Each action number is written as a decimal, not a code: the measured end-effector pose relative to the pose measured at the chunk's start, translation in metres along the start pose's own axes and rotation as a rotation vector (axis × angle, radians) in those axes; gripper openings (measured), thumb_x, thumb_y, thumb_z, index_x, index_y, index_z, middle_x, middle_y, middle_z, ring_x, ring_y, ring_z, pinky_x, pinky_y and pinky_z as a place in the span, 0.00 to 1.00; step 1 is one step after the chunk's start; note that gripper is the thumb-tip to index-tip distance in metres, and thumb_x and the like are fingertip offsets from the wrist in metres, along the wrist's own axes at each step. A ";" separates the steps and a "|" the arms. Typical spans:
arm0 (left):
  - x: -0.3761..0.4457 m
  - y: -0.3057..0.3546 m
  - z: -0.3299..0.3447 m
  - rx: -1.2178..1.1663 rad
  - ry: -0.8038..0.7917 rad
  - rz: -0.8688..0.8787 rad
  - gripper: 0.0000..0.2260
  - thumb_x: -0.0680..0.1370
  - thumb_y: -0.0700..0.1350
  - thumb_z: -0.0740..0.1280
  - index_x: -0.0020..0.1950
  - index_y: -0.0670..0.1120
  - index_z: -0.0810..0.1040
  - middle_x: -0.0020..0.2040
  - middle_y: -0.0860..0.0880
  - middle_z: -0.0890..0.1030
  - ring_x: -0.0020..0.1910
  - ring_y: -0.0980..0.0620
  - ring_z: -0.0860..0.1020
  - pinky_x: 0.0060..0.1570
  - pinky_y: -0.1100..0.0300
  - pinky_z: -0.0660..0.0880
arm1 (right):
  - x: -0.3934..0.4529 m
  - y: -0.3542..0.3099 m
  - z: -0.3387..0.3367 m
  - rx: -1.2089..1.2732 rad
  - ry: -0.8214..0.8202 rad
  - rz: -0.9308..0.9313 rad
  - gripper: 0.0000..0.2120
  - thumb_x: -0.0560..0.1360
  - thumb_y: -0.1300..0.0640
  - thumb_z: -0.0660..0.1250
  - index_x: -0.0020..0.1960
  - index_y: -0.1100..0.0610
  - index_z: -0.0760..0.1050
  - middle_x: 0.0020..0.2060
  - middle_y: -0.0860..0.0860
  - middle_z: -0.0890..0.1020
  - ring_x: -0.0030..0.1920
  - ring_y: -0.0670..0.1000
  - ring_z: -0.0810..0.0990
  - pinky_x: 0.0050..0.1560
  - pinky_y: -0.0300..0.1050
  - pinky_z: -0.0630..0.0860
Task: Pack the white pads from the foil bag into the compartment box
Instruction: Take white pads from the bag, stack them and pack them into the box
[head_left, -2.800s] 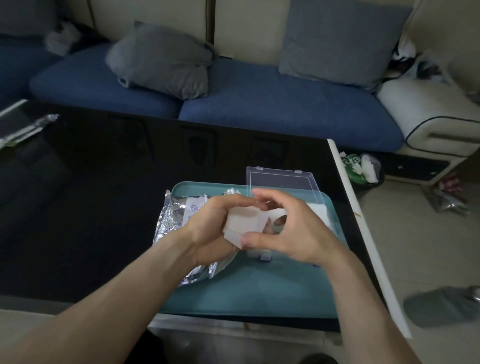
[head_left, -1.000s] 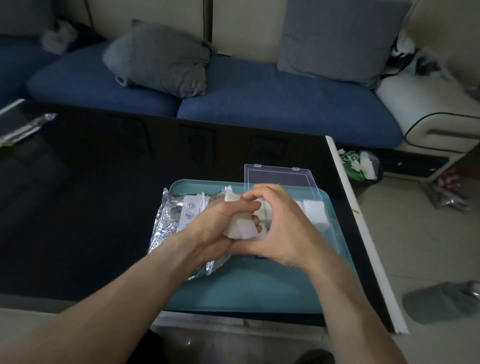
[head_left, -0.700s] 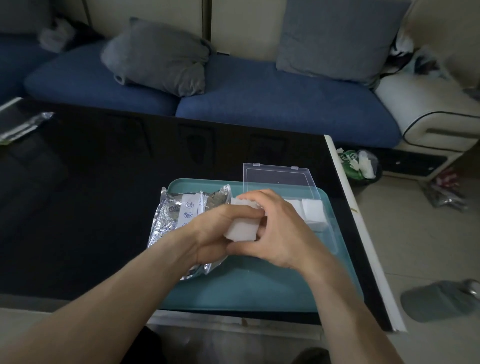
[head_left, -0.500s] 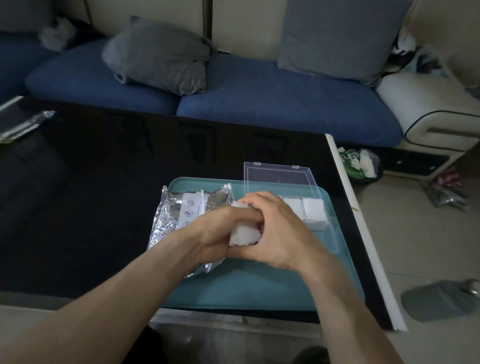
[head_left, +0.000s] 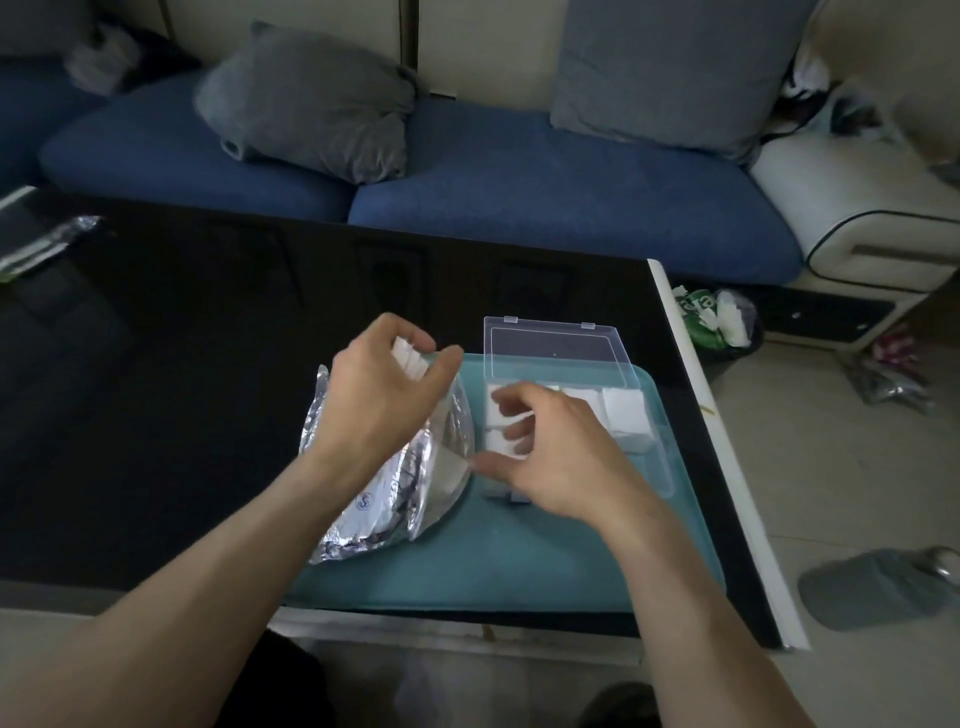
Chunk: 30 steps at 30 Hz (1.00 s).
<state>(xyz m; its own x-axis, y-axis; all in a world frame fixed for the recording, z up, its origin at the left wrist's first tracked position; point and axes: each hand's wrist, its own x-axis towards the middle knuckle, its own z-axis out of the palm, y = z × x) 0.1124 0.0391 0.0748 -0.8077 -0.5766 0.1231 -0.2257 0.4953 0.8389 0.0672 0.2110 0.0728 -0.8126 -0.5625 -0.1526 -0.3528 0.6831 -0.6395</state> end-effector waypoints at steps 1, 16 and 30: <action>0.002 -0.004 -0.005 0.114 -0.032 0.022 0.18 0.72 0.60 0.74 0.51 0.50 0.75 0.41 0.53 0.79 0.39 0.51 0.81 0.39 0.52 0.80 | 0.002 0.000 0.002 0.022 0.011 0.001 0.30 0.70 0.44 0.78 0.68 0.52 0.74 0.57 0.43 0.80 0.50 0.41 0.80 0.49 0.34 0.76; 0.027 -0.054 -0.025 0.450 -0.375 -0.219 0.09 0.78 0.45 0.64 0.47 0.40 0.77 0.40 0.46 0.78 0.35 0.50 0.78 0.32 0.59 0.76 | 0.032 -0.014 0.072 -0.135 -0.192 -0.075 0.47 0.70 0.56 0.79 0.80 0.45 0.55 0.74 0.51 0.65 0.65 0.55 0.75 0.64 0.47 0.72; 0.035 -0.062 -0.031 0.243 -0.387 -0.353 0.07 0.77 0.41 0.63 0.42 0.40 0.78 0.36 0.45 0.78 0.30 0.51 0.74 0.29 0.62 0.69 | 0.044 -0.021 0.084 -0.125 -0.162 -0.107 0.32 0.72 0.52 0.76 0.74 0.50 0.69 0.69 0.51 0.73 0.68 0.54 0.71 0.63 0.43 0.67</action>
<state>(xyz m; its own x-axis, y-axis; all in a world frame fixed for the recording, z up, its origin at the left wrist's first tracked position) 0.1148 -0.0319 0.0437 -0.7910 -0.4769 -0.3832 -0.5993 0.4777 0.6424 0.0776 0.1324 0.0161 -0.6859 -0.6954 -0.2143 -0.4959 0.6622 -0.5618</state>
